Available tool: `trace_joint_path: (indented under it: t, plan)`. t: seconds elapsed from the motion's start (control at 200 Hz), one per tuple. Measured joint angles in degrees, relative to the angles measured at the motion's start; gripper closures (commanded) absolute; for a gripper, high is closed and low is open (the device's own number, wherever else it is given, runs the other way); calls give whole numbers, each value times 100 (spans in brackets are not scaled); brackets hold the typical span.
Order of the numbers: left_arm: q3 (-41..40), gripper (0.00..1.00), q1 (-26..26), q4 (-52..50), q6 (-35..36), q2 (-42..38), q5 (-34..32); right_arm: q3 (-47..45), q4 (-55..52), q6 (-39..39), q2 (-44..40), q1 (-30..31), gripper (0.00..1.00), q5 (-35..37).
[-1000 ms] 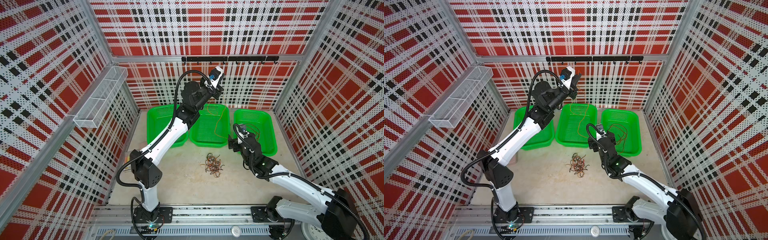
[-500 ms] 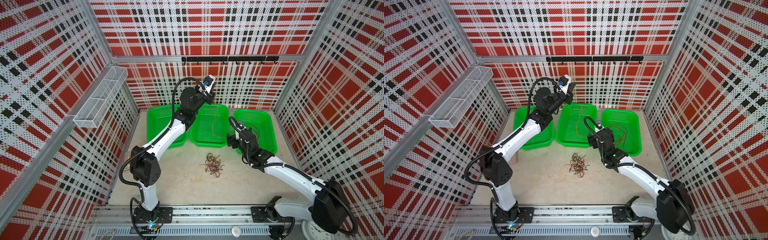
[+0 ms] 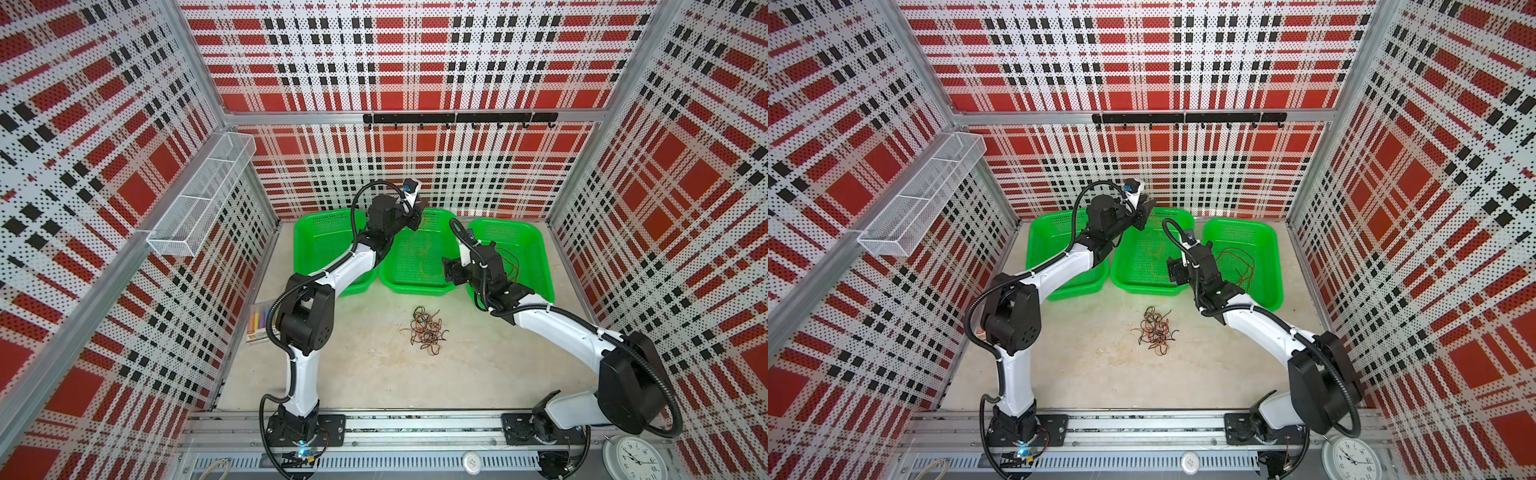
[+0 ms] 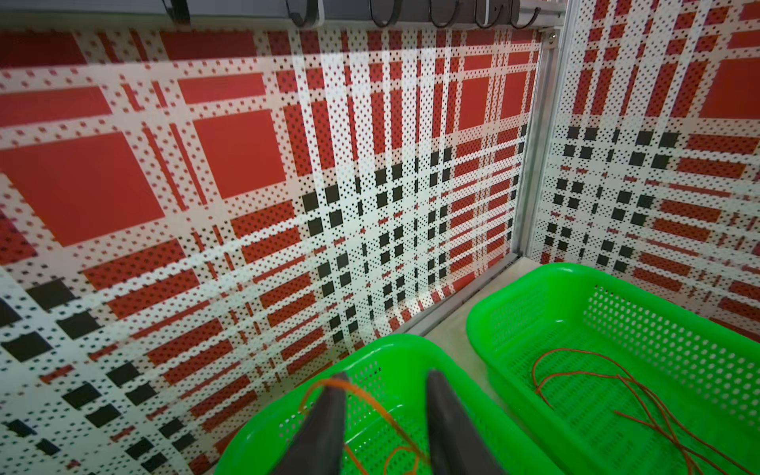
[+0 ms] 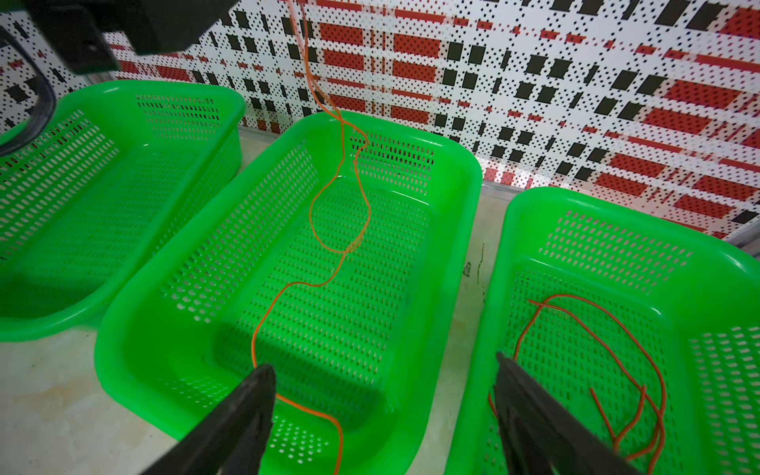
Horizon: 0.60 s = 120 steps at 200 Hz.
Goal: Untangle and sort cables by color
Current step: Place the cable into the container.
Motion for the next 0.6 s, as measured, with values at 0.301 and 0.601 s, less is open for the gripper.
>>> trace_joint_path:
  t: [0.301,0.601]
  plan:
    - [-422,7,61,166,-35,-299,72,387,37,205,505,-352,16,-490]
    - [-116,8,210,-605,138,-310,446,863,37,254,855,-645,16,-883]
